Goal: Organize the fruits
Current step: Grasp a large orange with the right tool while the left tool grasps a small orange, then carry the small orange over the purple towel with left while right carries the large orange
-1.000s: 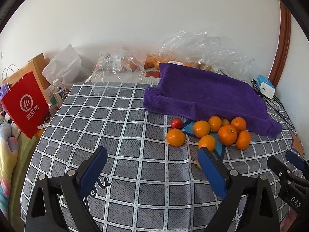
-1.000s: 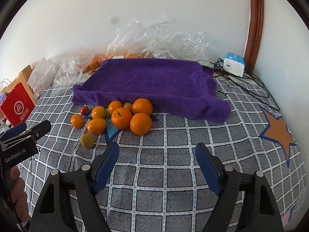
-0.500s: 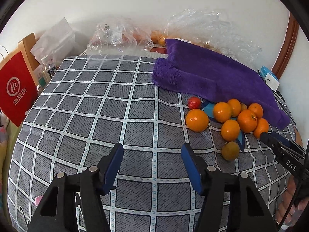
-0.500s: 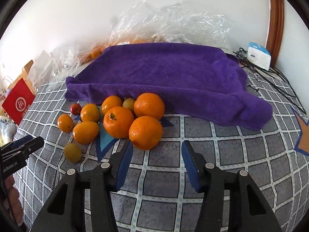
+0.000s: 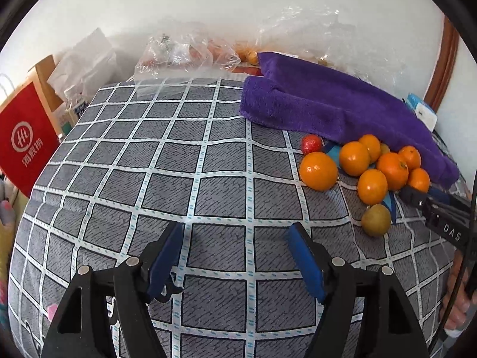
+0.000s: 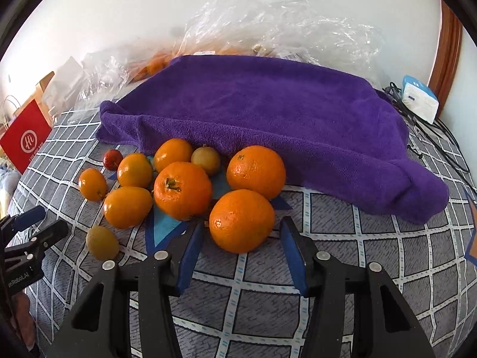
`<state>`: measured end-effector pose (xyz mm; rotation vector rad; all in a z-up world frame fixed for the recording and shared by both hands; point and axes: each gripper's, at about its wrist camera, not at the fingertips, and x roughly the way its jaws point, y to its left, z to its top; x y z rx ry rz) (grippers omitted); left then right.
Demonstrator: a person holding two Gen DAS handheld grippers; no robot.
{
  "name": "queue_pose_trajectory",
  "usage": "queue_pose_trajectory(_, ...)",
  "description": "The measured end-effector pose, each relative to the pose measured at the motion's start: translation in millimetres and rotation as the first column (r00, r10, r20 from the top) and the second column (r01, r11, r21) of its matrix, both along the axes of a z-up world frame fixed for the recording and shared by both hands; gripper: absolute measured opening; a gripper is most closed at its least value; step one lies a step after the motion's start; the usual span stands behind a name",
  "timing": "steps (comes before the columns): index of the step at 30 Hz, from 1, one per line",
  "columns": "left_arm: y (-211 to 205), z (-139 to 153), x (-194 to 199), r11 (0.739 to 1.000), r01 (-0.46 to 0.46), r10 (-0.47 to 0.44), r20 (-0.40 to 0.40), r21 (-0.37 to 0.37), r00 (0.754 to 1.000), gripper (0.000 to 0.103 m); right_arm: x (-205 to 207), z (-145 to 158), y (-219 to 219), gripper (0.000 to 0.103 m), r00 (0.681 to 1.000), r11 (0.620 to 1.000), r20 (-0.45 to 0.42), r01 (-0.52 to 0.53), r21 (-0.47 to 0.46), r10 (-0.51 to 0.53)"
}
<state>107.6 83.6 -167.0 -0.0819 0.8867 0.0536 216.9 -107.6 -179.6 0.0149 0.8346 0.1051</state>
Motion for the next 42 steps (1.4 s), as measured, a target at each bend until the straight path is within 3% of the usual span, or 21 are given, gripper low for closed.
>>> queue_pose_trajectory(1,0,0,0,1.000,-0.004,0.004,0.000,-0.001,1.000,0.072,-1,0,-1,0.040,1.000,1.000,0.002,-0.002,-0.001,0.002)
queue_pose_trajectory(8,-5,-1,1,0.999,0.022,-0.022,-0.018,0.031,1.000,0.076,-13,4,-15,0.039,1.000,0.999,0.003,0.005,0.033,-0.006)
queue_pose_trajectory(14,-9,7,9,0.996,0.071,-0.071,-0.011,-0.062,0.997,0.075,-36,7,-26,0.039,0.999,0.998,0.031,0.029,0.054,-0.031)
queue_pose_trajectory(20,-41,17,31,0.994,0.109,-0.109,0.000,0.012,0.994,0.074,-55,13,-34,0.039,0.998,0.998,0.042,0.041,0.048,-0.043)
queue_pose_trajectory(25,-51,10,49,0.995,0.103,-0.103,-0.007,-0.007,0.995,0.058,-70,14,-42,0.039,0.997,0.997,0.059,0.051,0.051,-0.054)
queue_pose_trajectory(27,-50,5,55,0.993,0.108,-0.109,-0.013,-0.038,0.994,0.036,-71,12,-43,0.039,0.997,0.997,0.047,0.050,0.052,-0.053)
queue_pose_trajectory(28,-51,5,55,0.994,0.103,-0.104,-0.008,-0.037,0.995,0.032,-71,10,-43,0.039,0.998,0.998,0.038,0.052,0.046,-0.054)
queue_pose_trajectory(42,-29,21,34,0.995,0.051,-0.052,-0.007,-0.086,0.999,0.032,-74,18,-42,0.039,0.997,0.997,0.043,0.057,0.055,-0.059)
